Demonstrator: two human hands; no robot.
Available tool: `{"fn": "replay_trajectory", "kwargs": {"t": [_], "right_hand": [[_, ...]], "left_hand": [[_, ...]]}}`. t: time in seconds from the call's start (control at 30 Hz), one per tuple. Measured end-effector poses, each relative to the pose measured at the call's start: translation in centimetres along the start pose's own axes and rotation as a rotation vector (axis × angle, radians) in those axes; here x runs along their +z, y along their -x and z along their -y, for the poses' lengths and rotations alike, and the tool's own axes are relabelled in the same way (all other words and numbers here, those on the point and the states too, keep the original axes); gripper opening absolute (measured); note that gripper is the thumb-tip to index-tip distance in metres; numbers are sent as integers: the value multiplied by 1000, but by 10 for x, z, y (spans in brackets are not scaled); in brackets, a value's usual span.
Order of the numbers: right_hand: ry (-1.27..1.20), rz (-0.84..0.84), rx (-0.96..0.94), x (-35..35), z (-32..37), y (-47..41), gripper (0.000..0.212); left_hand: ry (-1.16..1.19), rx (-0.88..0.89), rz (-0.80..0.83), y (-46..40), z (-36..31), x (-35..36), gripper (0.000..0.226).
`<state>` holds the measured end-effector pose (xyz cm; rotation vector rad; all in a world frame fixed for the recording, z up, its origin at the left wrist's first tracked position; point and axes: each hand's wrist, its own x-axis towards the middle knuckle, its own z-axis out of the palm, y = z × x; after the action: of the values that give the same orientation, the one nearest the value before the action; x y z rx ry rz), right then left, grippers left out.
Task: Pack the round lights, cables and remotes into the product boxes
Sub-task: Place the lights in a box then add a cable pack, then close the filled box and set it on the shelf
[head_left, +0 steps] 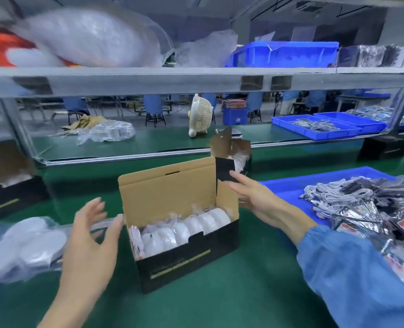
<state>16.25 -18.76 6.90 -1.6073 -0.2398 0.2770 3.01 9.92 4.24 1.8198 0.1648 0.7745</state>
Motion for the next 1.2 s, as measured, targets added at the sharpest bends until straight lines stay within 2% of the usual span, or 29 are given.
{"fn": "replay_trajectory", "kwargs": {"t": [0.03,0.07,0.1,0.17,0.27,0.33,0.37,0.47,0.57,0.67,0.73,0.83,0.9,1.0,1.07,1.13,1.2], "right_hand": [[-48,94,31,7,-9,-2,50],[-63,149,12,14,-17,-2,53],[-44,171,-35,20,-24,-1,57],[16,174,-134,25,-34,4,60],[74,121,-242,22,-39,21,44],[172,58,-305,14,-42,35,35],[206,73,-316,10,-45,41,43],[275,145,-297,7,-51,54,71],[268,90,-293,15,-47,56,70],[304,63,-348,16,-45,59,51],[316,47,-374,16,-46,62,37],[331,17,-396,17,-45,64,28],[354,41,-415,15,-47,69,28],[497,73,-463,10,-55,80,35],[625,-7,-558,11,-59,84,35],[795,-130,-787,17,-60,85,34],[947,-168,-1053,26,-60,82,28]], "left_hand": [[153,-289,142,-5,3,5,44],[290,-432,279,-8,6,11,45],[360,-430,374,-9,11,15,41],[351,-275,433,-10,16,23,39],[247,-62,381,-7,23,21,51],[245,46,387,-6,24,15,34],[214,103,448,-7,23,9,25],[81,300,559,-1,24,1,38],[132,227,430,6,15,10,26],[75,253,402,13,9,13,15],[44,308,423,12,11,8,18],[19,366,432,10,11,6,19],[-12,434,462,13,14,5,18],[-141,623,461,15,21,4,34],[-208,767,421,13,24,5,37],[-252,914,428,13,28,7,38],[-315,1014,441,13,35,8,40]]}}
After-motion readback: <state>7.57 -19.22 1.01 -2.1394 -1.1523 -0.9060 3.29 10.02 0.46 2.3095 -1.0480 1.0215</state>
